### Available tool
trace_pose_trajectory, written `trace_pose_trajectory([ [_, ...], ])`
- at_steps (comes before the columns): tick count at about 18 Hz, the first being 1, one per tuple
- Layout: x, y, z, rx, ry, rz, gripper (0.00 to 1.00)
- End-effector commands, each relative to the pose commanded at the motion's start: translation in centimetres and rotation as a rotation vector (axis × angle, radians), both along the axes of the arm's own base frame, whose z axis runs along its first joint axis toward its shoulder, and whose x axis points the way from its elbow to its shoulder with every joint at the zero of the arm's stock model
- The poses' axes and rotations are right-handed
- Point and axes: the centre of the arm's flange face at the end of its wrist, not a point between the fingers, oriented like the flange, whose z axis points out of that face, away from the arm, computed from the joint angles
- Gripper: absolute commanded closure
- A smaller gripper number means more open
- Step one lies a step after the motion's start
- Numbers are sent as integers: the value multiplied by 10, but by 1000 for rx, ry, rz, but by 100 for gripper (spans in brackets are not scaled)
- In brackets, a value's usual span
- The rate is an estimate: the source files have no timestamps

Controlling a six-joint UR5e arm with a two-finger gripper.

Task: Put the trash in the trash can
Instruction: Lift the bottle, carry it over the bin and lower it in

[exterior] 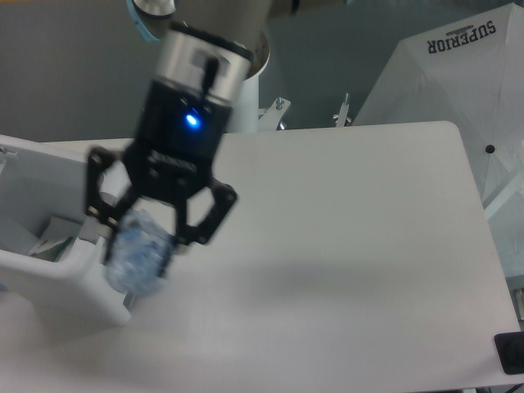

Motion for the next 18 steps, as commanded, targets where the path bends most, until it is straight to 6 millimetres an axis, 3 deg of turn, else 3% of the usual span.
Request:
trace_pose_trajectory([
  [3,31,10,0,3,3,-50,44],
  [6,48,16,-10,-11,-3,-81,43],
  [11,74,10,-57,-9,34,-137,43],
  [14,96,7,-70,-20,49,-184,43],
  [18,98,5,-78,-10,71,-196,42],
])
